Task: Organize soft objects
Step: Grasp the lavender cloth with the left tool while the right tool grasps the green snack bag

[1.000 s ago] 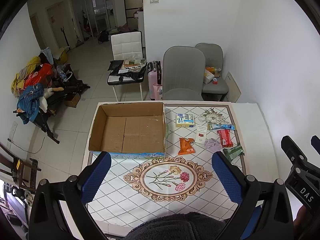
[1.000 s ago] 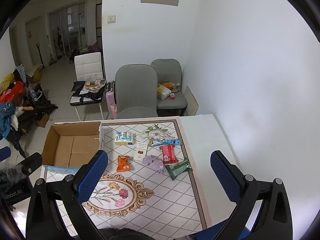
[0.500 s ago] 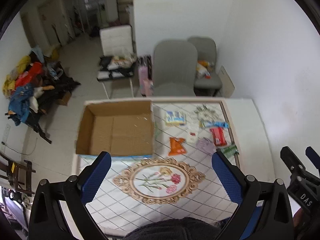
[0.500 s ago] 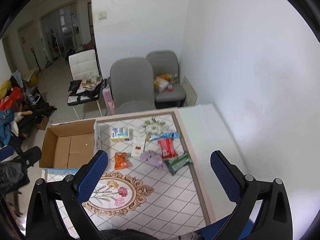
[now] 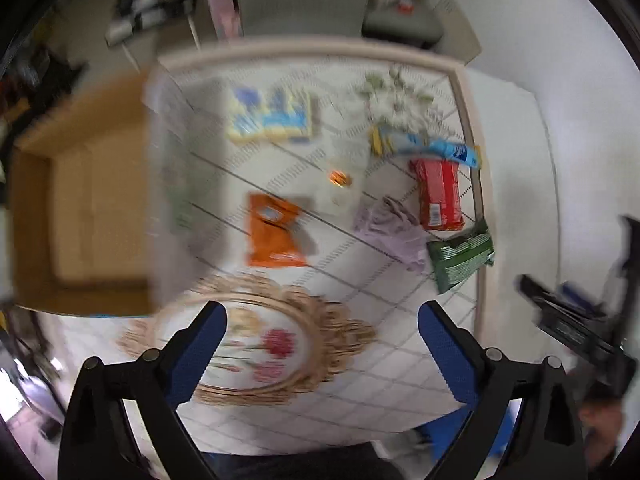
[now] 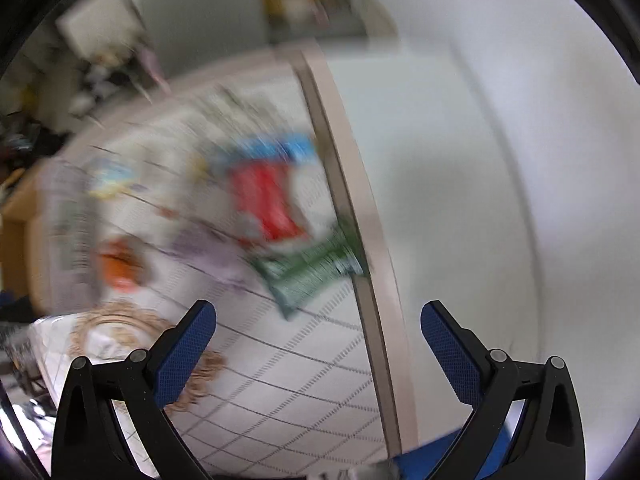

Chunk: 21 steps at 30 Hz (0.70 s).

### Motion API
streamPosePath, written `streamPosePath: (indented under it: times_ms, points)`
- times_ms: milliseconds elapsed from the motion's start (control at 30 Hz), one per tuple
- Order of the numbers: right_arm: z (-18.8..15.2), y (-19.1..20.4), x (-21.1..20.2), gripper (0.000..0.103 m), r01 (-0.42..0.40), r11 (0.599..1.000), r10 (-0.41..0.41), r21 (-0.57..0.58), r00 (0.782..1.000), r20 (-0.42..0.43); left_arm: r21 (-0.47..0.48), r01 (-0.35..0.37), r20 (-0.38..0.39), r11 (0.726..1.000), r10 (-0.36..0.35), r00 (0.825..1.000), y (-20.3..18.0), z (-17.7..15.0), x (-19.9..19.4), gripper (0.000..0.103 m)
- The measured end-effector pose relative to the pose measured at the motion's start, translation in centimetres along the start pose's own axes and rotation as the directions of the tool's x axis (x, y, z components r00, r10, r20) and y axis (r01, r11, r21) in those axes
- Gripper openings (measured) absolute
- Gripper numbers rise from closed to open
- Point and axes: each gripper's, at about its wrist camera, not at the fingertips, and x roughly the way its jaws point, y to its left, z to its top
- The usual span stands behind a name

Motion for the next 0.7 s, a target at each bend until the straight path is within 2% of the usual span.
streamPosePath:
  times_ms: [100, 167, 233, 267, 300, 333, 400, 467, 533, 633, 667, 700]
  points:
    - [2.0, -2.3, 6.0, 0.102, -0.118, 0.974, 0.138, 0.193, 0.986, -0.091, -0.064, 0.054, -0.102, 0.996, -0.06, 0.993, -1.5, 2.0, 4.7, 0.097]
    - [2.5, -3.3, 8.7, 0.101, -0.149, 0.942, 0.19, 0.301, 0.975, -0.111, -0.099, 0.073, -0.164, 0.992, -0.089, 0.983, -2.6, 3.0, 7.4, 0.097]
    - [2.9, -3.9, 11.4, 0.094, -0.167, 0.909, 0.236, 0.382, 0.962, -0.139, -0.117, 0.07, -0.206, 0.991, -0.093, 0.974, -3.4, 3.9, 9.0, 0.097]
    - [3.0, -4.0, 12.4, 0.083, -0.177, 0.901, 0.255, 0.395, 0.954, -0.155, -0.122, 0.08, -0.218, 0.989, -0.105, 0.97, -3.7, 4.4, 9.7, 0.097]
    - [3.0, -3.9, 13.0, 0.062, -0.178, 0.902, 0.261, 0.394, 0.951, -0.167, -0.127, 0.085, -0.237, 0.988, -0.114, 0.965, -4.1, 4.8, 10.5, 0.097]
    - [2.7, -3.8, 13.3, 0.056, -0.183, 0.906, 0.268, 0.382, 0.946, -0.181, -0.131, 0.089, -0.255, 0.987, -0.121, 0.959, -4.5, 5.2, 11.3, 0.097]
    - [2.2, -3.7, 13.4, 0.048, -0.16, 0.937, 0.23, 0.311, 0.952, -0.202, -0.134, 0.094, -0.277, 0.986, -0.129, 0.952, -4.9, 6.0, 12.5, 0.097]
    - [1.3, -3.3, 13.1, 0.048, -0.091, 0.979, 0.132, 0.18, 0.964, -0.229, -0.127, 0.089, -0.291, 0.988, -0.123, 0.949, -5.4, 6.6, 13.8, 0.097]
    - [0.2, -3.4, 13.1, 0.048, -0.071, 0.991, 0.098, 0.117, 0.964, -0.248, -0.135, 0.08, -0.304, 0.988, -0.118, 0.945, -5.7, 6.8, 14.9, 0.097]
    - [-1.2, -4.1, 13.8, 0.053, -0.085, 0.99, 0.111, 0.11, 0.963, -0.247, -0.159, 0.08, -0.322, 0.984, -0.128, 0.938, -6.3, 7.1, 16.9, 0.097]
    - [-1.5, -4.5, 14.1, 0.055, -0.1, 0.987, 0.129, 0.128, 0.962, -0.241, -0.15, 0.062, -0.319, 0.987, -0.108, 0.942, -6.6, 7.4, 17.6, 0.097]
    - [-1.9, -4.8, 14.4, 0.055, -0.114, 0.982, 0.148, 0.153, 0.96, -0.237, -0.126, 0.029, -0.304, 0.992, -0.067, 0.95, -6.8, 7.5, 17.9, 0.093]
